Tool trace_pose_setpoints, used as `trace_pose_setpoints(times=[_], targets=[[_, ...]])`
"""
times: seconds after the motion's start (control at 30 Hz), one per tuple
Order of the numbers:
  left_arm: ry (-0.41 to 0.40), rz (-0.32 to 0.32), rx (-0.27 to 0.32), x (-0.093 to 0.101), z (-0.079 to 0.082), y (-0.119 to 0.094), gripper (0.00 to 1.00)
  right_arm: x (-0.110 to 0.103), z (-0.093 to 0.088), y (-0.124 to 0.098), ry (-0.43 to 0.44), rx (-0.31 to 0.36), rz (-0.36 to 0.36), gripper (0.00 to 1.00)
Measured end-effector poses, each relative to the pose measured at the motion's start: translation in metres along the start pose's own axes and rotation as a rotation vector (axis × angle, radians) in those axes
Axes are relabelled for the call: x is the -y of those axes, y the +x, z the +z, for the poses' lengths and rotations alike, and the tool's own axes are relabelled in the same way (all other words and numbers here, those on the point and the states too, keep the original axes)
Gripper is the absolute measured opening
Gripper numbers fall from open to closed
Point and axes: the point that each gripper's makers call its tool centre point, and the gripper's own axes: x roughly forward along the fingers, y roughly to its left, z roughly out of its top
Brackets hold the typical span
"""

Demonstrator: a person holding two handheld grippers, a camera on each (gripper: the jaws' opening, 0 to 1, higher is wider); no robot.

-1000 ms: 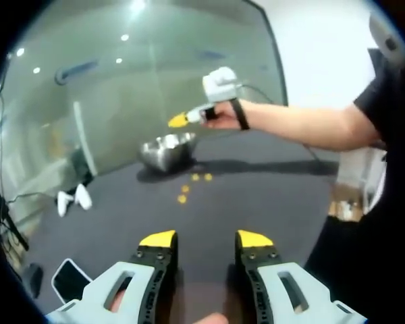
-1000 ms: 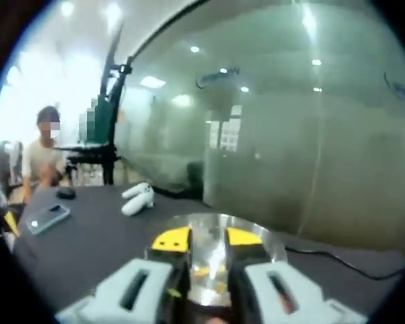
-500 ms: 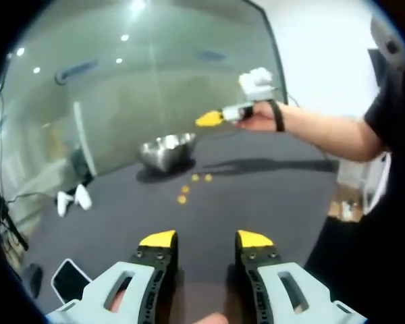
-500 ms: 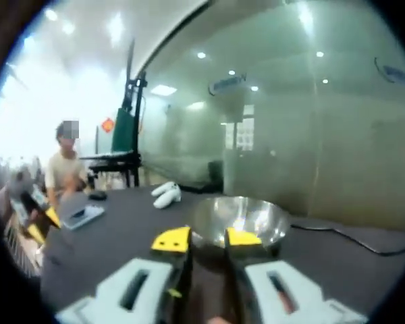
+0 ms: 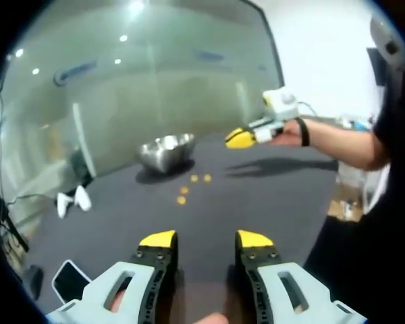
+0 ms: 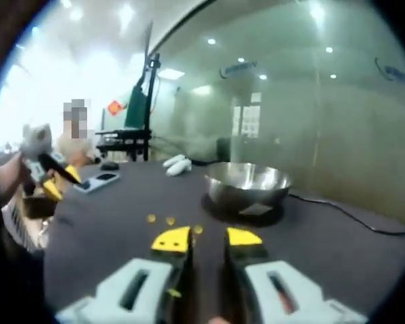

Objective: Pick up the QQ candy scattered on the table and place it into the stainless steel bowl on the table

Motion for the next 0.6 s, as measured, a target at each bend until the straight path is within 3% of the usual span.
trace_pose_setpoints(times=[0.33, 0.6], targets=[[-0.005, 0.002, -0.001, -0.001, -0.002, -0.001, 0.35, -0.009, -0.026, -0.020, 0.055, -0.001, 0.032, 0.20], [-0.004, -0.003, 0.000, 0.001, -0.002, 0.001, 0.35, -0.017, -0.035, -0.007, 0.049, -0.025, 0.053, 0.20]])
